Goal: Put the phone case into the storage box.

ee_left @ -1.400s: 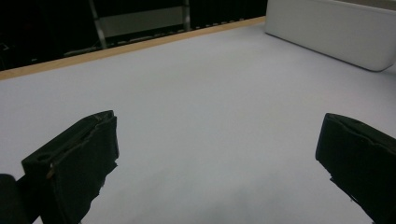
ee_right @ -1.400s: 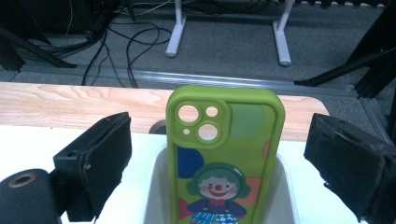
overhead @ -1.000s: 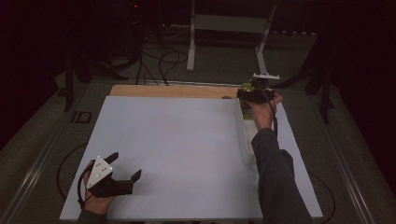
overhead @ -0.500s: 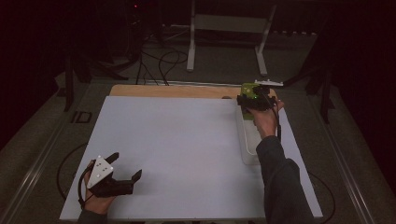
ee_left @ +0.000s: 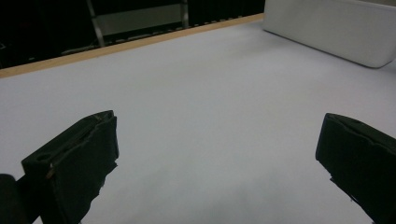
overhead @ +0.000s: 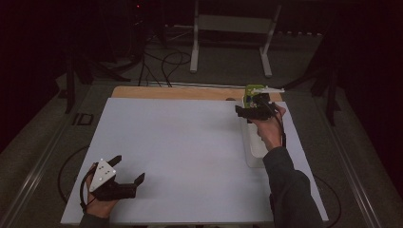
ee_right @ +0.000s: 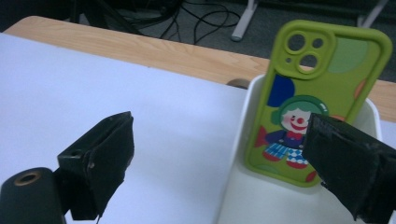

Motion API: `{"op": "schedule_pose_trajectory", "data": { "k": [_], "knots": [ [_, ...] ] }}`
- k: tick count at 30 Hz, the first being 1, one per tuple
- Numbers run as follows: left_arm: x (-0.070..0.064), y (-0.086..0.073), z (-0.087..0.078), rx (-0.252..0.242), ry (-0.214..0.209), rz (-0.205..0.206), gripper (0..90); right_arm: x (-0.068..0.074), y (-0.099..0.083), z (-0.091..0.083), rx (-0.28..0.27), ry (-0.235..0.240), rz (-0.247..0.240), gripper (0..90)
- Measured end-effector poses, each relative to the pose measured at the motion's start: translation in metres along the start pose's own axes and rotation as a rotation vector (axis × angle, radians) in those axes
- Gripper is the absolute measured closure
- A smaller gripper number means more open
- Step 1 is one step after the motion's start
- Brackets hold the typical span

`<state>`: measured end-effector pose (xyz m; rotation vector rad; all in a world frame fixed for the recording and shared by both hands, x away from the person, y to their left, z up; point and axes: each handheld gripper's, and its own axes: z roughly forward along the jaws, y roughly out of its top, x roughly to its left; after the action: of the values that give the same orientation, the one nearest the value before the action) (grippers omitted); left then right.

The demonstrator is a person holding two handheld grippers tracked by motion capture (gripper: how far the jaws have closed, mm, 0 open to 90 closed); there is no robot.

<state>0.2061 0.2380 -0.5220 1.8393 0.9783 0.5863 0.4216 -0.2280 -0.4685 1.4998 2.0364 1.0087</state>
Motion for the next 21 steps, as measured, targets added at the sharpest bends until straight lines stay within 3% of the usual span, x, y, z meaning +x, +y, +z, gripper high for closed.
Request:
{"op": "schedule_pose_trajectory", "data": {
  "k": [10, 21],
  "knots": [
    [-0.001, 0.0, 0.001, 0.002, 0.0, 0.002, 0.0, 0.019, -0.004, -0.024, -0.039, 0.051, -0.07, 9.2],
    [-0.001, 0.0, 0.001, 0.007, -0.003, 0.005, 0.0, 0.031, -0.021, -0.046, -0.059, 0.12, -0.107, 9.2]
  ]
}}
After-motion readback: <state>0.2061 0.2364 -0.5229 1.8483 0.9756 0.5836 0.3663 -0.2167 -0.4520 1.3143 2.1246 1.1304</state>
